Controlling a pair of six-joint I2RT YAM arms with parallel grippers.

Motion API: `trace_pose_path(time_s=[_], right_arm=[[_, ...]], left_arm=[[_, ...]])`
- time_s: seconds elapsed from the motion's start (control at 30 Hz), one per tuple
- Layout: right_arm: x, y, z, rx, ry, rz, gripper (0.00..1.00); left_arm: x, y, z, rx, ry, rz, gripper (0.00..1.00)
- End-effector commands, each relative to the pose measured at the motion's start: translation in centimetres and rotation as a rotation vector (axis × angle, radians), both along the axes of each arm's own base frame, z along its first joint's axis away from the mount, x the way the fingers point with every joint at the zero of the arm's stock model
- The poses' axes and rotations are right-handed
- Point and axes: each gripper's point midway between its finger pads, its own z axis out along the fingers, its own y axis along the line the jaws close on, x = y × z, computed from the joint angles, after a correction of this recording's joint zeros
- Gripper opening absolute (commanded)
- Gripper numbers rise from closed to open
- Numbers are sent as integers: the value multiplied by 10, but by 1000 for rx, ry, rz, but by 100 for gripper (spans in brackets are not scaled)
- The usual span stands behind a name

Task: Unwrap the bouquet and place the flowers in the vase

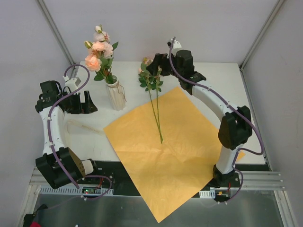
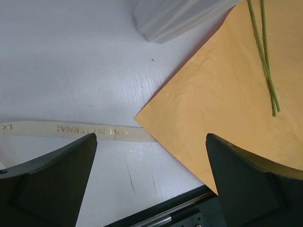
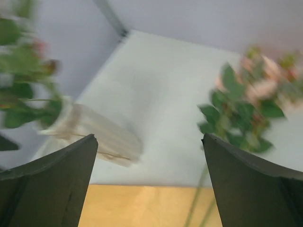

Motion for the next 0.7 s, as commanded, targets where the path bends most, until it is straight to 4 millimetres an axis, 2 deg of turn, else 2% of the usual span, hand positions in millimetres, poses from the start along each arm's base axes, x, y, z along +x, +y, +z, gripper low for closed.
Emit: trace_pose_path(time_s=[0.0,0.07,0.1,0.17,0.2,0.27,0.3,0.33,0.37,0.43,0.47,0.5,0.67], right_arm=[[29,-78,-129,-410,382,-416,96],[25,-85,-143,-565,359,-488,96],[31,-100,-150,-637,338,-592,96],[32,-110,-156,-640,387,-673,96],[34,-101,-161,-574,454,-668,96],[36,-104,-174,-537,534,-623,96],[28,-96,-188,-517,590,-537,96],[27,-96,-193,-502,608,-511,96],[30,-97,-193,-480,604,-491,99],[29,-103,-199,-514,607,-513,90],[26,-106,-209,-559,627,-530,89],[28,-108,-210,-573,626,-548,88],[31,-99,-222,-587,628,-536,86]], left_arm=[[2,3,13,16,-46,-4,99],[2,3,13,16,-46,-4,99],[2,3,13,16,-45,-4,99],[3,3,14,17,-48,-4,99],[3,4,14,19,-48,-3,99],[3,4,16,22,-54,-3,99],[3,4,17,21,-55,-1,99],[3,4,18,23,-58,-3,99],[3,4,18,23,-57,-3,99],[4,5,16,20,-50,-1,99],[5,5,15,18,-46,3,99],[6,6,14,15,-39,4,99],[10,7,-1,-6,-4,2,99]])
